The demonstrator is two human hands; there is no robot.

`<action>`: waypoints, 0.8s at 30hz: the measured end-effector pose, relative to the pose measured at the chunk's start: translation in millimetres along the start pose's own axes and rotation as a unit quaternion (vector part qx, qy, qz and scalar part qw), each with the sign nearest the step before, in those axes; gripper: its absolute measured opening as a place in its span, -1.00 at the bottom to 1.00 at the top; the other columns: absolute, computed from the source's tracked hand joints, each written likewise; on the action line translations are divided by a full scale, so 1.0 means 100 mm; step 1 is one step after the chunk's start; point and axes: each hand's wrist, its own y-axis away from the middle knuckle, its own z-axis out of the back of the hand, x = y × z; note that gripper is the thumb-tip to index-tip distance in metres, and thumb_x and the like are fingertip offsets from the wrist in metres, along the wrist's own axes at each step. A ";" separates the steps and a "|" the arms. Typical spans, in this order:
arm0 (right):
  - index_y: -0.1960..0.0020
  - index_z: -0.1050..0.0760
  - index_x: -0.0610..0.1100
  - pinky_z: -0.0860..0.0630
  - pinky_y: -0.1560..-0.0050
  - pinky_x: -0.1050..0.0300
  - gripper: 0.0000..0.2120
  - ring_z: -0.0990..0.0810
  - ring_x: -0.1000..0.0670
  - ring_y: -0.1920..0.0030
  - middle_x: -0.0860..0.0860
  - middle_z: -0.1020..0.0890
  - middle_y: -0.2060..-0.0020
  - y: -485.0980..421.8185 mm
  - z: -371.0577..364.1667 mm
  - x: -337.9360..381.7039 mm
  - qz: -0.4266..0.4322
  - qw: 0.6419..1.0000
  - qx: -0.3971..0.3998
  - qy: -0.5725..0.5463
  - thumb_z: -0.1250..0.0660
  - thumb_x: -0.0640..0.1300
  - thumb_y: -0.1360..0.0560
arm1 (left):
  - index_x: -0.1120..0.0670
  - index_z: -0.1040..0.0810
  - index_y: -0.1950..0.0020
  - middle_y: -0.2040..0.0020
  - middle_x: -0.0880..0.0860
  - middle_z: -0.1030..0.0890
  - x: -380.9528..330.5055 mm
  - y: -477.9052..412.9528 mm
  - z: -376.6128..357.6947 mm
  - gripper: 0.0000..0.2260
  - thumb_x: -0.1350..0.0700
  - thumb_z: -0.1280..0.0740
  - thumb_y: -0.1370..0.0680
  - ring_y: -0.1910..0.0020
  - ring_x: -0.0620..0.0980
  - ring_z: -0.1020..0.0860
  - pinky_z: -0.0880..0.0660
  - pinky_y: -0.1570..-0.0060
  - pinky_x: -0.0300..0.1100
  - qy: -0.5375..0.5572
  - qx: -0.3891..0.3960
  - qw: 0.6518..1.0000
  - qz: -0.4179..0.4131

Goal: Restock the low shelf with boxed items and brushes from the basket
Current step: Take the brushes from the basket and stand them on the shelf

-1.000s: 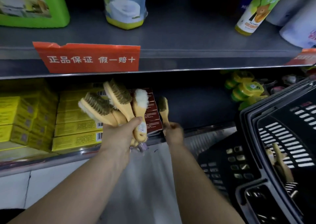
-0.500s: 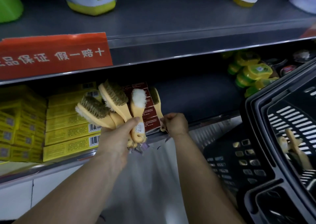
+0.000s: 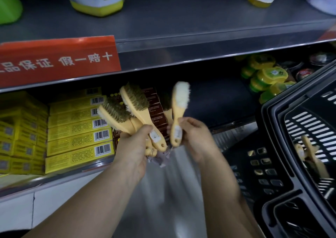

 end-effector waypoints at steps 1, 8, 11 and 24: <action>0.15 -0.51 -0.12 -0.53 0.25 0.11 -0.82 -0.65 -0.01 0.25 -0.06 -0.69 0.28 -0.09 0.07 -0.01 -0.003 0.999 -0.034 0.025 -0.19 -0.19 -0.59 | 0.15 -0.45 0.07 0.48 0.10 -0.56 0.00 -0.02 0.01 -0.90 0.24 -0.35 -0.47 0.65 -0.02 -0.44 -0.28 0.65 -0.33 -0.005 -0.003 1.000 0.005; 0.00 -0.52 -0.18 -0.39 0.30 0.19 -0.75 -0.49 0.00 0.26 -0.08 -0.55 0.21 -0.66 0.16 -0.16 -0.026 0.966 -0.109 0.234 -0.08 -0.33 -0.53 | 0.15 -0.43 0.16 0.43 0.16 -0.54 -0.01 -0.06 0.04 -0.90 0.30 -0.31 -0.49 0.61 0.06 -0.48 -0.36 0.55 -0.25 -0.012 0.015 0.999 0.041; -0.01 -0.56 -0.14 -0.43 0.27 0.20 -0.78 -0.52 0.01 0.25 -0.04 -0.58 0.23 -0.76 0.09 -0.25 -0.005 0.965 -0.130 0.230 -0.16 -0.31 -0.53 | 0.18 -0.46 0.00 0.27 0.18 -0.56 -0.01 -0.08 0.05 -0.88 0.29 -0.34 -0.50 0.55 0.08 -0.52 -0.39 0.65 -0.28 -0.011 0.017 0.999 0.044; 0.10 -0.63 -0.06 -0.49 0.16 0.24 -0.75 -0.60 0.07 0.12 0.00 -0.67 0.13 -0.27 -0.04 -0.19 0.115 0.971 -0.095 0.185 -0.20 -0.03 -0.58 | 0.20 -0.50 -0.14 0.13 0.21 -0.59 -0.01 -0.13 0.08 -0.75 0.26 -0.40 -0.48 0.63 0.00 -0.49 -0.35 0.65 -0.32 -0.004 0.046 0.997 0.062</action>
